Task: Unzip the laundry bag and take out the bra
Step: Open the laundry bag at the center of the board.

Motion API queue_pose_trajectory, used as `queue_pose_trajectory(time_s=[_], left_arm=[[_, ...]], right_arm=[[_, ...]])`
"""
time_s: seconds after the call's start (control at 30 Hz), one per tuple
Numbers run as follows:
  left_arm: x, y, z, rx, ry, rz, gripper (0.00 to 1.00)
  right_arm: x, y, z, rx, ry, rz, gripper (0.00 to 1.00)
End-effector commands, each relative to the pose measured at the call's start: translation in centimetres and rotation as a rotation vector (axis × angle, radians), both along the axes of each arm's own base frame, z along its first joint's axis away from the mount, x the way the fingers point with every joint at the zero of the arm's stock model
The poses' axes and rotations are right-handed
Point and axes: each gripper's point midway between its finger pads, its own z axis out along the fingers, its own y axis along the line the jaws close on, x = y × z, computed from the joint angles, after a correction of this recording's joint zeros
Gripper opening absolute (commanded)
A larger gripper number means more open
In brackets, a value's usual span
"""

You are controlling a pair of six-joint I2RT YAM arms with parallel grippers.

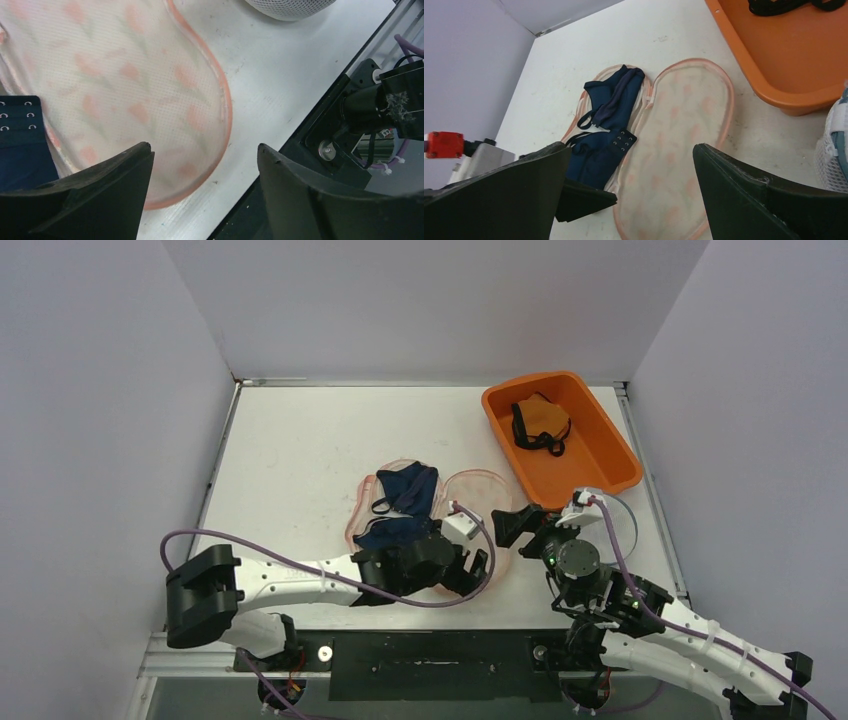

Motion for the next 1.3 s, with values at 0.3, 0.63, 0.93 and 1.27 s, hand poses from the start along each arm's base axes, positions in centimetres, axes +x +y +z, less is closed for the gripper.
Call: queue_pose_trajectory(time_s=[0.3, 0.63, 0.93, 1.27], left_arm=[[4.2, 11.8, 5.6, -0.250, 0.060, 0.394, 0.82], [6.0, 20.0, -1.0, -0.519, 0.300, 0.735, 0.79], [5.8, 22.7, -1.2, -0.562, 0.251, 0.817, 0.79], [7.0, 24.6, -4.6, -0.343, 0.269, 0.951, 0.76]], right_arm=[[-0.1, 4.1, -3.6, -0.154, 0.062, 0.173, 0.98], [2.9, 9.7, -7.6, -0.029, 0.081, 0.224, 0.98], [9.1, 13.4, -11.5, 0.012, 0.165, 0.278, 0.98], [11.1, 13.9, -14.3, -0.009, 0.218, 0.279, 0.97]])
